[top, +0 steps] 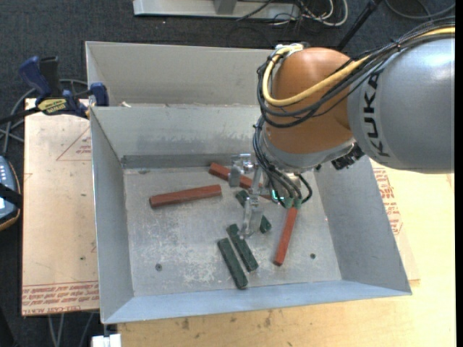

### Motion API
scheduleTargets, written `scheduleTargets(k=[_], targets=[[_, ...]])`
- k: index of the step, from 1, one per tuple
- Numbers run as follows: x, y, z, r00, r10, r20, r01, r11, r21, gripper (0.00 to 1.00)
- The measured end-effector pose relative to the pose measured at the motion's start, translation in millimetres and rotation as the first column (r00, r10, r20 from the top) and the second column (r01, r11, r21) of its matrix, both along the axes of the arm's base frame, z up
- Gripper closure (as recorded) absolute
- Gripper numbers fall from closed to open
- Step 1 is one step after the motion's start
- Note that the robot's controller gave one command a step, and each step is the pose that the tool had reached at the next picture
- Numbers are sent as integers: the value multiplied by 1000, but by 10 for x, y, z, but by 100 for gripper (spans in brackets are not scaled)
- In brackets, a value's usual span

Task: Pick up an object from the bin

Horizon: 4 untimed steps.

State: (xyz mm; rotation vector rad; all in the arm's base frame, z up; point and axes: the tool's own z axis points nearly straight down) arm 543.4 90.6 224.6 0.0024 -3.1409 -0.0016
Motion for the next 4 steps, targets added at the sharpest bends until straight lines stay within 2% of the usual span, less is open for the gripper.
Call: scheduleTargets(k=[1, 2, 3, 4], targets=[[528, -117, -1343, 992, -124, -4, 124, 992, -1, 0], [967, 507, -1552, 1000, 5, 5, -5, 1000, 3, 0], [970, 479, -1537, 1000, 0, 5, 0, 1000, 1, 100], [713, 521, -207, 1000, 28, 11, -28, 1000, 2, 100]])
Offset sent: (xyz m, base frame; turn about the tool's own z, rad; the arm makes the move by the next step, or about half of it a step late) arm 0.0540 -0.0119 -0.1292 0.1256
